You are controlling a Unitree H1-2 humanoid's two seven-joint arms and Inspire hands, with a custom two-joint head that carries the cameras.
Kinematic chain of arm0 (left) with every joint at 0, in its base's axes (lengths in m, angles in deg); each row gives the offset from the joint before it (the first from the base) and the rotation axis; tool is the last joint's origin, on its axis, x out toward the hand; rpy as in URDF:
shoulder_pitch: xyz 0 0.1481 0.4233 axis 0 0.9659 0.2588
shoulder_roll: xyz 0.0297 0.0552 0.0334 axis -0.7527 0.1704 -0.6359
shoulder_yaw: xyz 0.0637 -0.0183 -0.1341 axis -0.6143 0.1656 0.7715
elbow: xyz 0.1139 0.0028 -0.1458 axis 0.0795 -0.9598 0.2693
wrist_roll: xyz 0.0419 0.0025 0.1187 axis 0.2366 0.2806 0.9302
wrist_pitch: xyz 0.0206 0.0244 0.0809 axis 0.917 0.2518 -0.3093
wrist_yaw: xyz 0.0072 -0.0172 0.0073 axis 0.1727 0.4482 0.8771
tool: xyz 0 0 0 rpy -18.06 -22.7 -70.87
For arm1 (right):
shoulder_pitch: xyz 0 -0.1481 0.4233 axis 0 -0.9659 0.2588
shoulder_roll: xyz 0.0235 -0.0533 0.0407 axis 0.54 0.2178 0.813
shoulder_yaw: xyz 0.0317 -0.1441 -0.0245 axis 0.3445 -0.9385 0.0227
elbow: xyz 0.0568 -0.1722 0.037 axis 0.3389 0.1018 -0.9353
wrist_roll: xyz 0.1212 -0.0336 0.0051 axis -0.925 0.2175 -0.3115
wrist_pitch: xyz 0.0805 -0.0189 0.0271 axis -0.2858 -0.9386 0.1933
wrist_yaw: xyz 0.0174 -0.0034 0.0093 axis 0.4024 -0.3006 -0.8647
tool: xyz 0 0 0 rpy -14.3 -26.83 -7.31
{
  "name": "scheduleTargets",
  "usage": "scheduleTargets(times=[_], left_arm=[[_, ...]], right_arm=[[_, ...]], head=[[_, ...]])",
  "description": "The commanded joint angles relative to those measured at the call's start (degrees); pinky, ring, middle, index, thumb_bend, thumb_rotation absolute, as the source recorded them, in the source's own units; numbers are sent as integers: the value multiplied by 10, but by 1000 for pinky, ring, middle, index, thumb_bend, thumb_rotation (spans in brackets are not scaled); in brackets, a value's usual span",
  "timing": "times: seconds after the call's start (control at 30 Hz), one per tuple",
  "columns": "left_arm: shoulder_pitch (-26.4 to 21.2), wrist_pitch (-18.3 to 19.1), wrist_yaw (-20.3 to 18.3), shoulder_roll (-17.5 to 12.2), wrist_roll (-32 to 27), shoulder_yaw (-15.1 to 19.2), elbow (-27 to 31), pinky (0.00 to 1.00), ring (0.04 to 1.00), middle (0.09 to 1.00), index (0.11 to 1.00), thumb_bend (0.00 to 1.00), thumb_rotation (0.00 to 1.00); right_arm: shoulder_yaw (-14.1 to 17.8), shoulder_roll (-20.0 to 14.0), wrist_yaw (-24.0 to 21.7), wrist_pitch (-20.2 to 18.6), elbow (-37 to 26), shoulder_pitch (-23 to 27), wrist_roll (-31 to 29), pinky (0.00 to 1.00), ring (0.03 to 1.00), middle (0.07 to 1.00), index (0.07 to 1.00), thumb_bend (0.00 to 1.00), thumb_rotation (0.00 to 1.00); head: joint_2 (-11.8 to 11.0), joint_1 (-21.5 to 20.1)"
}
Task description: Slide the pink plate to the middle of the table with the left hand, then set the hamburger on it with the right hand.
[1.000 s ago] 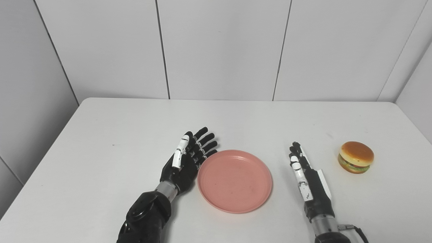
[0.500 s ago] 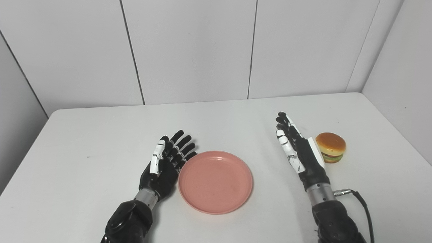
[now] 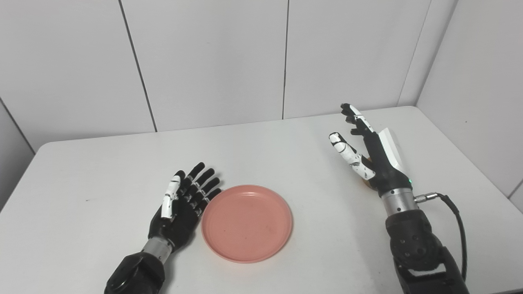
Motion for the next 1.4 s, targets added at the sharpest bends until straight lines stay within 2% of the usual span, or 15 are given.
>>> scheduleTargets(times=[0.0, 0.23, 0.33, 0.6, 0.77, 0.9, 1.13, 1.37], left_arm=[[9, 27, -4, -14, -2, 2, 1, 901, 905, 915, 912, 324, 1000], [7, 34, -14, -31, -11, 5, 6, 941, 932, 935, 929, 319, 1000], [5, 33, -14, -34, -10, 6, 7, 941, 924, 927, 923, 320, 1000], [0, 30, -20, -38, -17, 13, -3, 954, 925, 929, 924, 316, 1000], [-1, 35, -17, -37, -19, 17, 1, 950, 922, 926, 918, 320, 1000], [1, 38, -12, -36, -19, 19, 7, 941, 915, 919, 911, 319, 1000], [2, 43, -15, -39, -24, 22, 13, 944, 919, 925, 917, 317, 1000], [5, 44, -9, -43, -29, 18, 20, 938, 916, 919, 909, 315, 1000]], right_arm=[[11, -17, 1, -8, -26, 22, 10, 702, 856, 925, 906, 784, 945], [24, -56, -15, -49, -24, 30, 47, 802, 889, 940, 918, 778, 813], [26, -71, -29, -79, -15, 34, 61, 755, 890, 961, 948, 797, 703], [14, -112, -62, -139, -1, 41, 122, 734, 929, 999, 975, 892, 565], [-5, -139, -89, -159, 25, 45, 157, 691, 934, 1000, 992, 942, 569], [-17, -152, -97, -161, 58, 48, 167, 711, 946, 1000, 992, 963, 576], [-28, -153, -107, -163, 101, 57, 163, 747, 953, 1000, 993, 974, 622], [-37, -150, -104, -154, 133, 66, 157, 750, 945, 1000, 990, 963, 616]], head=[[1, -5], [-2, -35], [-4, -36], [-2, -31], [-1, -30], [1, -33], [8, -36], [13, -37]])
